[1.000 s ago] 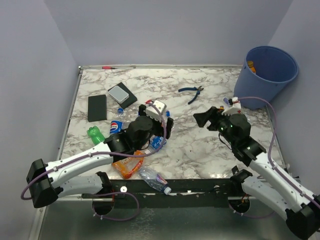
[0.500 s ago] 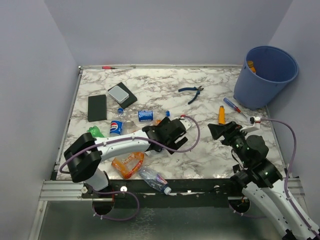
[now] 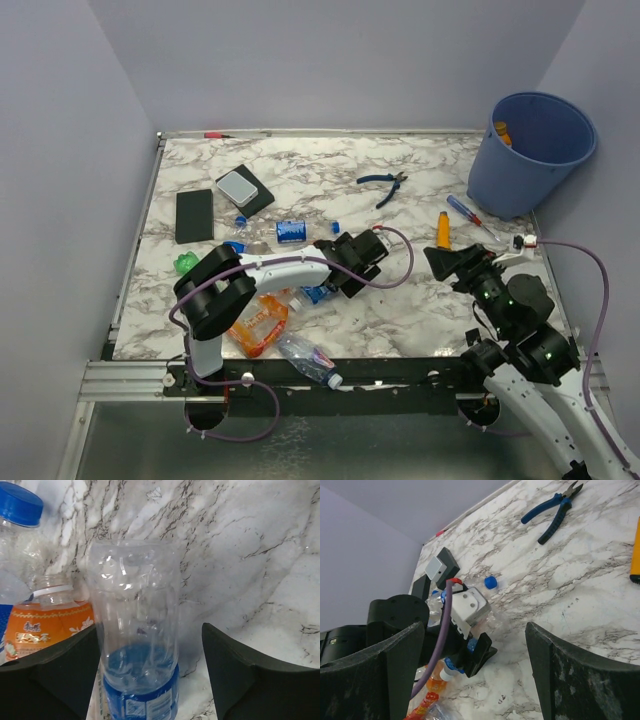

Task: Put the plastic bottles in the bin
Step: Pick up the plastic bottle at the center of the board.

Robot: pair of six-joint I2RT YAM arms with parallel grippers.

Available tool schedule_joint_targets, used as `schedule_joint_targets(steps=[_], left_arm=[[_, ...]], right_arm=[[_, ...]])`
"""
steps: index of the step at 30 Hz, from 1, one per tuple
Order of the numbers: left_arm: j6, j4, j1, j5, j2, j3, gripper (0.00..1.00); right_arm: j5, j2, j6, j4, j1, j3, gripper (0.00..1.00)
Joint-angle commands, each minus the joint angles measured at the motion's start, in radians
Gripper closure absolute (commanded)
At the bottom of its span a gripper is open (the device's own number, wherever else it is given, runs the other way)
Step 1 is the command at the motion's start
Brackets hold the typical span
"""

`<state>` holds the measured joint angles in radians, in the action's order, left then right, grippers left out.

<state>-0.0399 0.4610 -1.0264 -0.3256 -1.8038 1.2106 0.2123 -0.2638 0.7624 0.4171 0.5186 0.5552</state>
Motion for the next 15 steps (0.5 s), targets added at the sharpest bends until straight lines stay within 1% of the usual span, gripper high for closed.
schedule_joint_targets(steps=[1, 3, 8, 9, 12, 15], left_arm=[[0.011, 0.021, 0.01, 0.001, -0.041, 0.023, 0.24], [0.011, 0.021, 0.014, -0.006, -0.047, 0.023, 0.28], [0.012, 0.018, 0.017, -0.004, -0.042, 0.043, 0.48], [0.009, 0.016, 0.014, -0.002, -0.029, 0.049, 0.5], [0.003, -0.015, 0.007, 0.005, 0.043, 0.06, 0.56], [0.019, -0.072, -0.003, 0.017, 0.155, 0.062, 0.61]], right_arm=[[0.009, 0.023, 0.004, 0.057, 0.004, 0.052, 0.14], [0.005, 0.025, 0.002, 0.066, 0.004, 0.072, 0.14], [-0.023, 0.014, -0.009, 0.066, 0.004, 0.12, 0.14], [-0.026, 0.01, -0.009, 0.067, 0.004, 0.133, 0.14], [-0.023, -0.001, -0.03, 0.068, 0.004, 0.175, 0.14], [-0.017, -0.024, -0.059, 0.071, 0.004, 0.224, 0.13]])
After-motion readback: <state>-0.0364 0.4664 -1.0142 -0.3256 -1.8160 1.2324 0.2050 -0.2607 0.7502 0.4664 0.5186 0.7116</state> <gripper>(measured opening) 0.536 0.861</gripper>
